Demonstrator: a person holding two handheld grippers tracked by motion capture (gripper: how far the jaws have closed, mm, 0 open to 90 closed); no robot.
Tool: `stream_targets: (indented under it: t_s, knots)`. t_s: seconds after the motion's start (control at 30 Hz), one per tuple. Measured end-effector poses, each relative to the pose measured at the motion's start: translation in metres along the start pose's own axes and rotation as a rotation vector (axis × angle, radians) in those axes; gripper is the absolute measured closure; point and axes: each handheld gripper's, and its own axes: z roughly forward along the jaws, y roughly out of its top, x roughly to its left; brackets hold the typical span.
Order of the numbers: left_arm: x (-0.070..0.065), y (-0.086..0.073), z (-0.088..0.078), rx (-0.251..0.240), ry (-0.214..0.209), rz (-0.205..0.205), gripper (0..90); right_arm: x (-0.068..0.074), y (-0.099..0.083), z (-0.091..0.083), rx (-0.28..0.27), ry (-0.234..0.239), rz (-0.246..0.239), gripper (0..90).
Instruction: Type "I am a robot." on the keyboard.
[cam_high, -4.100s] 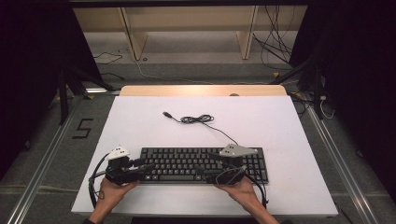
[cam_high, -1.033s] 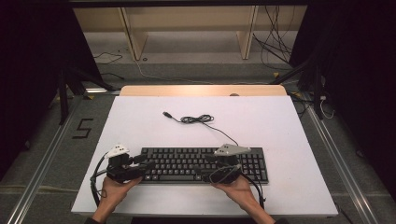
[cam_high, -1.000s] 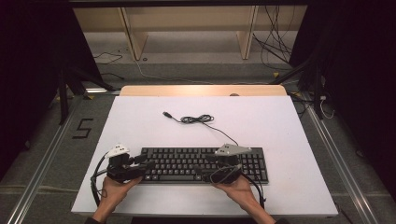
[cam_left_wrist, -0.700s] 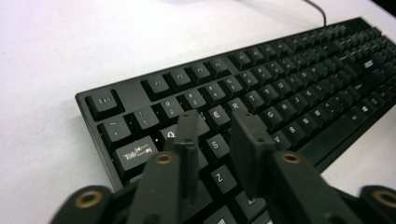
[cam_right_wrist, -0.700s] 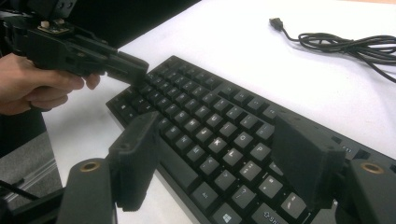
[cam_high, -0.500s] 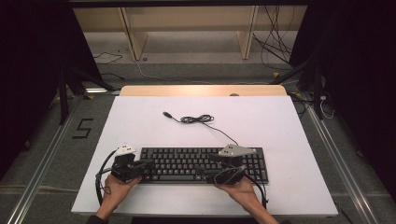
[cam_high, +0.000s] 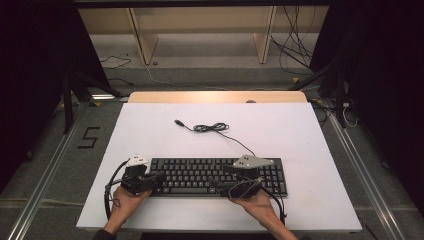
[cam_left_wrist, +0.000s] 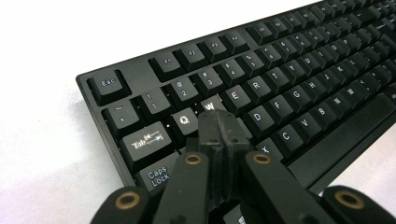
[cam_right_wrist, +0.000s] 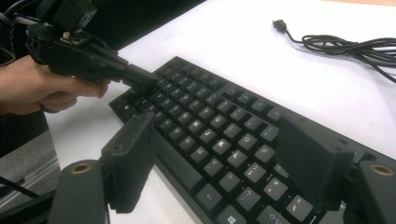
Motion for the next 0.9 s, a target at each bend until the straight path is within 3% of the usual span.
stream_targets:
  t_s: [0.3, 0.6, 0.9]
  knots:
    - [-0.001, 0.000, 0.000, -0.003, 0.002, -0.005, 87.9, 0.001, 0.000, 0.000, -0.003, 0.001, -0.003, 29.6]
    - [-0.001, 0.002, -0.016, -0.110, -0.053, -0.024, 67.1, 0.001, 0.000, 0.003, 0.002, 0.001, -0.005, 29.6]
    - [-0.003, 0.000, -0.024, -0.169, -0.080, -0.057, 46.5, 0.001, 0.000, 0.005, -0.007, 0.002, -0.009, 29.4]
